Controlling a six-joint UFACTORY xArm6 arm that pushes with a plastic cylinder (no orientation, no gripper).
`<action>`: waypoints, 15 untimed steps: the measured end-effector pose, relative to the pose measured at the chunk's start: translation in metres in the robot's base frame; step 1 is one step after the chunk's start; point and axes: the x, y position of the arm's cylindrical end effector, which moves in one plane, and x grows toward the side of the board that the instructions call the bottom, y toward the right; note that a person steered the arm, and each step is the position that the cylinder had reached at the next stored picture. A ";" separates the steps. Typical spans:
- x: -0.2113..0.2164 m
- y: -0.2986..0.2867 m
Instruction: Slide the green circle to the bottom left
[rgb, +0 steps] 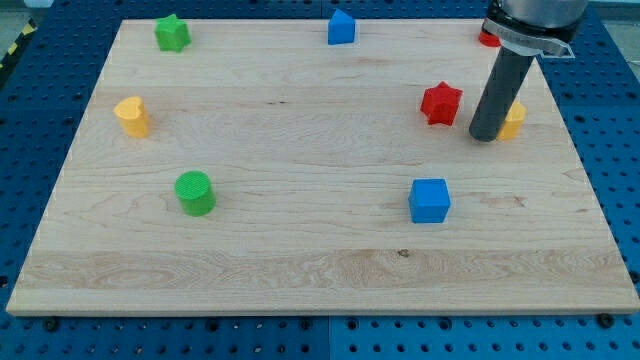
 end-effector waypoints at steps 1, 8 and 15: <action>0.000 0.007; 0.051 -0.273; 0.132 -0.354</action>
